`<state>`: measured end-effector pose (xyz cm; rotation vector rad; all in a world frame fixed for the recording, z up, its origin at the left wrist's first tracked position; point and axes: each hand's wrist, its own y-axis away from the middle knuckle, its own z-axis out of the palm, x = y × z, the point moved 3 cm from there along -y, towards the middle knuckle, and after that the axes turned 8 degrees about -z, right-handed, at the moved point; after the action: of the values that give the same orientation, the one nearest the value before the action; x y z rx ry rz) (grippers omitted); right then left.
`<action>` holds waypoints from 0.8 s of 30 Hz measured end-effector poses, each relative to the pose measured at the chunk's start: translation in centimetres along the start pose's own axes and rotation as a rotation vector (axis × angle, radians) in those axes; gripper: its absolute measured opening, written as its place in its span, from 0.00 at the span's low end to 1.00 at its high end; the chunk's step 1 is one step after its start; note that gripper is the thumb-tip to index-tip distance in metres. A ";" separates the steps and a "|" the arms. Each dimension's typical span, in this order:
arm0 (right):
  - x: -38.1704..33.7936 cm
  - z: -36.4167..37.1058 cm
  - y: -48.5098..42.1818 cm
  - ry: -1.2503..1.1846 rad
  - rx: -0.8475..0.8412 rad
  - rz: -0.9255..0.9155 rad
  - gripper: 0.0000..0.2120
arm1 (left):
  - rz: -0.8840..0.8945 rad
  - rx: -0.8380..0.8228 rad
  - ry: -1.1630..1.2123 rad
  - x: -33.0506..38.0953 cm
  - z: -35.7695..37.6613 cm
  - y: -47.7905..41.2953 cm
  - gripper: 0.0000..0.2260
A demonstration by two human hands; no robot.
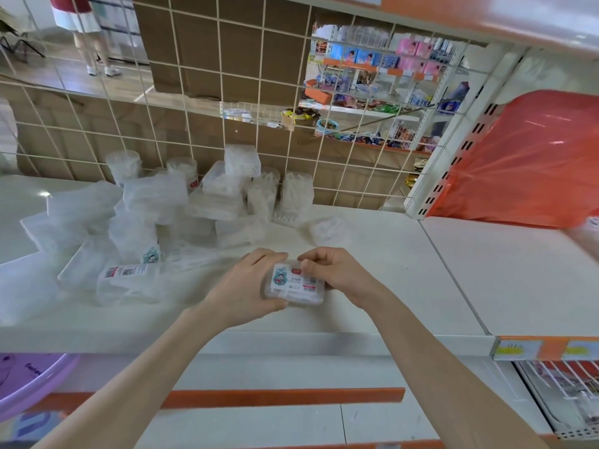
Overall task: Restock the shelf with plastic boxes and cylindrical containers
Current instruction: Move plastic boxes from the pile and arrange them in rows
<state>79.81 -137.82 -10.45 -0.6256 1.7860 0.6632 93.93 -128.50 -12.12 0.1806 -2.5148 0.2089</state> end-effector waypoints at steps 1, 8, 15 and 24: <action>0.1 -0.3 -0.1 0.088 0.040 -0.007 0.02 | -0.038 0.010 -0.001 -0.4 0.1 0.1 0.35; 0.6 -3.5 -1.7 0.680 0.265 -0.105 0.16 | -0.182 0.081 0.007 -1.9 0.7 0.7 0.31; 1.2 -4.3 -4.9 0.928 0.326 0.044 0.26 | -0.129 0.150 -0.047 -1.4 0.6 1.1 0.26; 1.4 -4.0 -6.5 0.999 0.296 0.120 0.26 | -0.141 0.141 -0.077 -1.3 0.5 1.1 0.20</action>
<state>81.26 -145.36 -11.55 -0.7021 2.7938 0.1188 94.47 -127.42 -13.42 0.4293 -2.5516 0.3275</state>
